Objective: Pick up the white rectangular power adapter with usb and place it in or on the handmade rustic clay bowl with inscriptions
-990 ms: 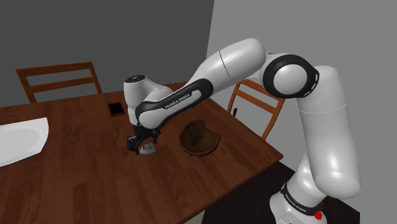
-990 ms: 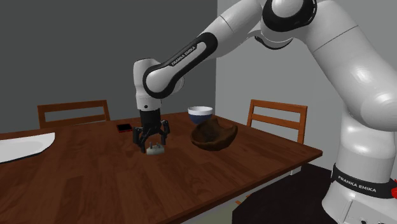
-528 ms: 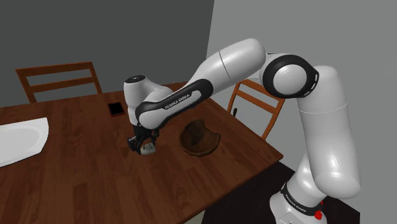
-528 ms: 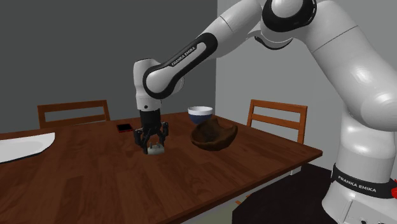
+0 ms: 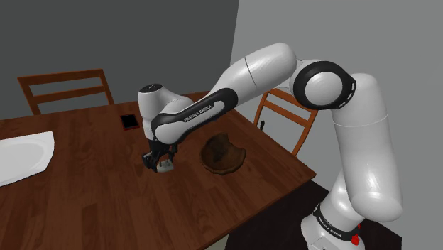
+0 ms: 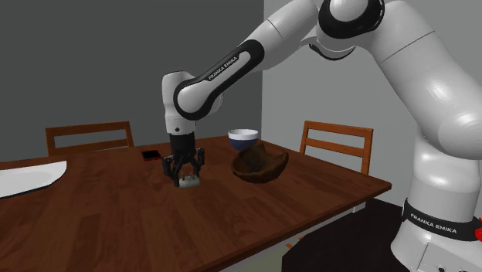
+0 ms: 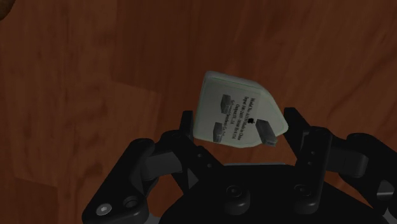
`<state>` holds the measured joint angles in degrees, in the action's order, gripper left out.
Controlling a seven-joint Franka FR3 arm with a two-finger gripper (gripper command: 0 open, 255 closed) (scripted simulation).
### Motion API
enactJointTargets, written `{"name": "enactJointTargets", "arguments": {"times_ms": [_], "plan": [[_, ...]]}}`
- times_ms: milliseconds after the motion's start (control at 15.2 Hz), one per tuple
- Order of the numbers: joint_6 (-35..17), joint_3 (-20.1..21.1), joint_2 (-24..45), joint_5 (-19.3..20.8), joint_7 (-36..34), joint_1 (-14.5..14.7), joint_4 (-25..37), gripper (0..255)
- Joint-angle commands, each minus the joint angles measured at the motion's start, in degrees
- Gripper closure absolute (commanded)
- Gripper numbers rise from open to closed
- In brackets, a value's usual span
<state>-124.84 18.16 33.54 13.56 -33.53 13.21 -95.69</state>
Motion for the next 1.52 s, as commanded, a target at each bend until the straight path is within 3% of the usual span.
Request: {"name": "enactJointTargets", "arguments": {"times_ms": [0,1452], "plan": [[0.0,0.0,0.1,0.0,0.0,0.0,0.1,255],[13.2,1.8,-7.4,-3.1,2.1,-0.8,6.1,255]]}}
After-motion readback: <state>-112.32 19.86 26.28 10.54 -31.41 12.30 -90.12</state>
